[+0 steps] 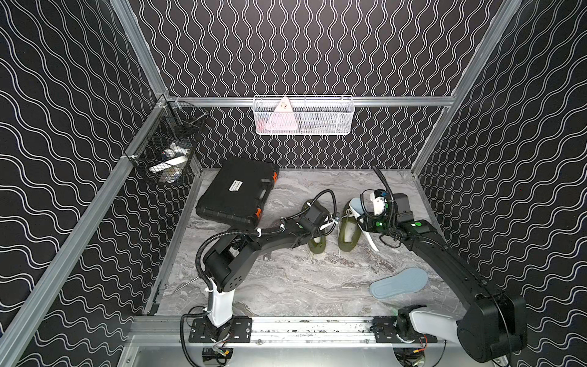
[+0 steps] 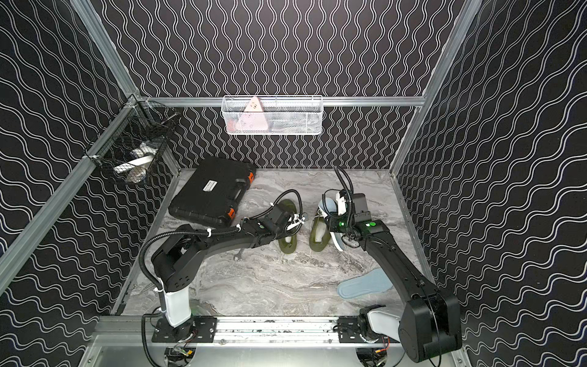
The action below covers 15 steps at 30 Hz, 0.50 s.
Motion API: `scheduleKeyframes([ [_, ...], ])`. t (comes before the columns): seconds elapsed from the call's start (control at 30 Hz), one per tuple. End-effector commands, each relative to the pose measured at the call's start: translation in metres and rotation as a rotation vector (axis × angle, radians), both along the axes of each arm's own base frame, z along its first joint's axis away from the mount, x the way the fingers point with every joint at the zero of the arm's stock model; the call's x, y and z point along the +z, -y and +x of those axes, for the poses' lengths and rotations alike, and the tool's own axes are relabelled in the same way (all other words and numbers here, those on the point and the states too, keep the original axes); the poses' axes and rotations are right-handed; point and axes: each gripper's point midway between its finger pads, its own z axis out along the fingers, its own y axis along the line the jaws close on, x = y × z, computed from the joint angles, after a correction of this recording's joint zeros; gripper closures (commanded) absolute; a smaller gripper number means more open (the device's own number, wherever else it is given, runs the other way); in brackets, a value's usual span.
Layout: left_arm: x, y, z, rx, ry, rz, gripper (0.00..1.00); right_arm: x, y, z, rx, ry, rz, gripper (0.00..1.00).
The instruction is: Insert the insole into the shoe
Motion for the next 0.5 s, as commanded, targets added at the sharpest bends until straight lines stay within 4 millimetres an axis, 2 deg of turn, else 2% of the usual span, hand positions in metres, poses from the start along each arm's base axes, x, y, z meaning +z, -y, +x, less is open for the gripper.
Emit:
scheduleKeyframes([
  [0.0, 0.002, 0.003, 0.004, 0.013, 0.002, -0.028, 0.33, 0.004, 0.001, 0.001, -0.001, 0.02, -0.005, 0.63],
  [0.17, -0.005, 0.003, 0.014, 0.022, 0.007, 0.032, 0.35, 0.005, 0.002, 0.0, 0.001, 0.022, -0.012, 0.63],
  [0.33, -0.005, 0.004, 0.021, 0.032, 0.002, 0.075, 0.41, 0.007, 0.002, -0.001, 0.002, 0.023, -0.011, 0.63],
  [0.4, -0.005, 0.003, 0.023, 0.037, -0.008, 0.086, 0.51, 0.007, 0.002, -0.001, 0.002, 0.021, -0.009, 0.63],
  [0.47, -0.003, 0.004, 0.024, 0.033, -0.027, 0.092, 0.68, 0.007, 0.002, -0.001, 0.003, 0.018, -0.011, 0.63],
])
